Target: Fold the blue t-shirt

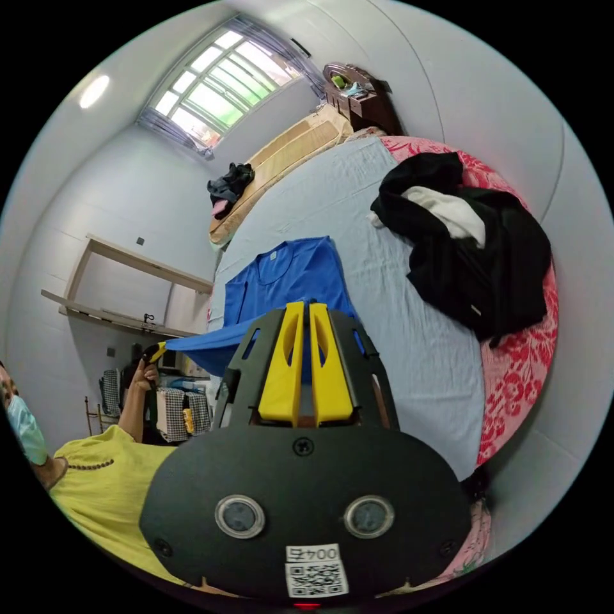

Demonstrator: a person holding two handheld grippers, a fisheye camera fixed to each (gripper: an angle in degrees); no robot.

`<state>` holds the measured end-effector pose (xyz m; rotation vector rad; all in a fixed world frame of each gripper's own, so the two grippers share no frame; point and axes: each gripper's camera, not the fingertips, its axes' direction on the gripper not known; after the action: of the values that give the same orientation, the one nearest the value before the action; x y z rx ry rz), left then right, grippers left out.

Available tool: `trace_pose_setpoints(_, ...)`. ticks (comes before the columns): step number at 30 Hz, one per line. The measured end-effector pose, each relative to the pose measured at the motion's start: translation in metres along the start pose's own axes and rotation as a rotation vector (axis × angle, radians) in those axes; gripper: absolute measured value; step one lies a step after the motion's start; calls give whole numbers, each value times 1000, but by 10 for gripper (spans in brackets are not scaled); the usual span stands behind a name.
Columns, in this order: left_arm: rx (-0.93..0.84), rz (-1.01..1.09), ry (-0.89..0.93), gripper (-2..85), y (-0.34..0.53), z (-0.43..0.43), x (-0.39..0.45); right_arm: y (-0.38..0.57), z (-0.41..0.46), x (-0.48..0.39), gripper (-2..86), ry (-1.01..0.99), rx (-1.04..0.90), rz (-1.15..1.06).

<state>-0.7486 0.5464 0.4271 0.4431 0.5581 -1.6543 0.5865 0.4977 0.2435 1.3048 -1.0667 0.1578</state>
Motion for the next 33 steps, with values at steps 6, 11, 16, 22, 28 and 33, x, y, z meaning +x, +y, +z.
trace_pose_setpoints(6, -19, -21, 15, 17, -101, 27, -19, -100, 84, 8, 2, 71, -39, 18)
trace_pose_setpoints(11, -60, -38, 2, 17, -168, 55, -41, -166, 163, 31, 6, 109, -61, 56)
trace_pose_setpoints(16, -68, -75, 11, 17, -217, 79, -70, -207, 229, 59, 8, 120, -73, 98)
trace_pose_setpoints(22, -80, -128, 3, 17, -256, 110, -108, -235, 305, 100, 15, 127, -97, 156)
trace_pose_setpoints(28, 17, -151, -11, 19, -270, 131, -136, -236, 348, 136, 49, 148, -29, 264)
trace_pose_setpoints(33, 194, -154, 48, 30, -260, 121, -146, -222, 335, 146, 124, 91, 90, 235)
